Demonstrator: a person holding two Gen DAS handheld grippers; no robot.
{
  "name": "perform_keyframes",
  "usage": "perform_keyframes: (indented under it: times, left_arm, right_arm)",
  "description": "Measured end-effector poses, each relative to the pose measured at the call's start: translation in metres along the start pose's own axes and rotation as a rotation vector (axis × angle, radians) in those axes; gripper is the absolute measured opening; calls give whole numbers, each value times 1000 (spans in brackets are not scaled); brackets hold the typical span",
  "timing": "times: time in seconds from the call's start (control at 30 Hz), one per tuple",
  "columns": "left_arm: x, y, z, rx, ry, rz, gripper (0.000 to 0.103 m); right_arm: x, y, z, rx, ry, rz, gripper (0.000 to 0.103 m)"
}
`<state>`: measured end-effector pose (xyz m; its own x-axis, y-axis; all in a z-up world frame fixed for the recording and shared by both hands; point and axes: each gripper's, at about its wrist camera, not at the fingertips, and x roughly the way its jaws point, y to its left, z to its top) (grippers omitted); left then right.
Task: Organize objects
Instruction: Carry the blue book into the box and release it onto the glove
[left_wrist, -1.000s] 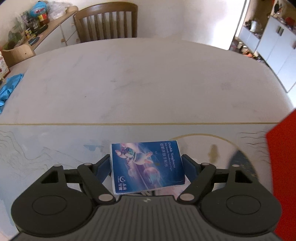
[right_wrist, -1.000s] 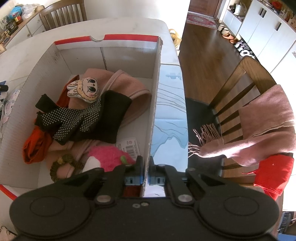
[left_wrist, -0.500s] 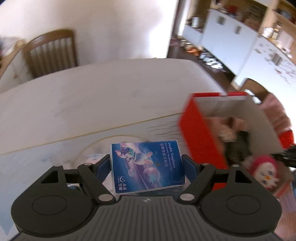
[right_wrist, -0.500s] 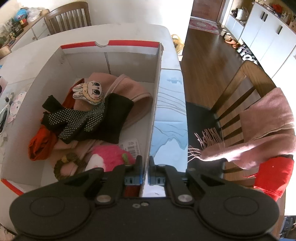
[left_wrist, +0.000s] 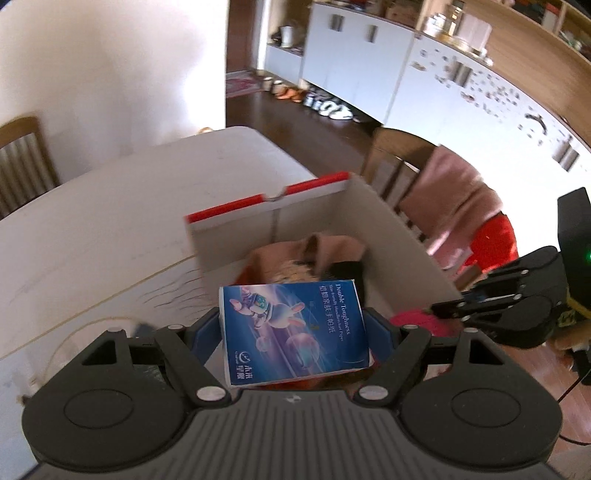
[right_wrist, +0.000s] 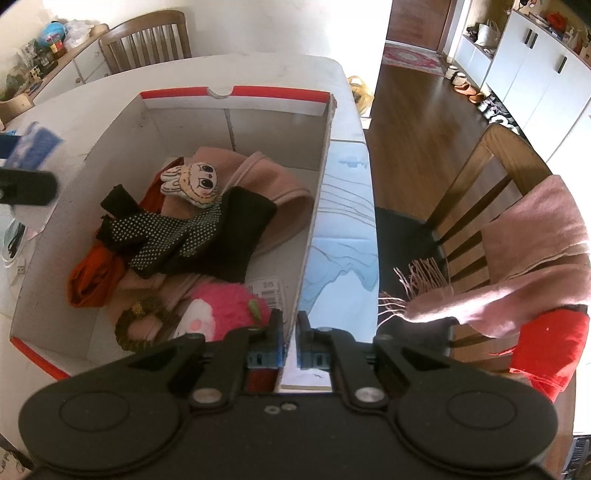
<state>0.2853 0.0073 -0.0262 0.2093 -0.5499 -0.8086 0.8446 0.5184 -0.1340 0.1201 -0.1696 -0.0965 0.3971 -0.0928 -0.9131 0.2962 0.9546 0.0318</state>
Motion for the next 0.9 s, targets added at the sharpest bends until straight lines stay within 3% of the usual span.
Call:
perform_keyframes:
  times: [0.3,0.9]
  left_arm:
    - [50,-33,5,54,72,3,80]
    - [109,-38,-11,104,177,54,80]
  right_arm:
    - [-2,-1,-1,-1,-9,10,6]
    - [-2,-2,-1,-2,-10,14,7]
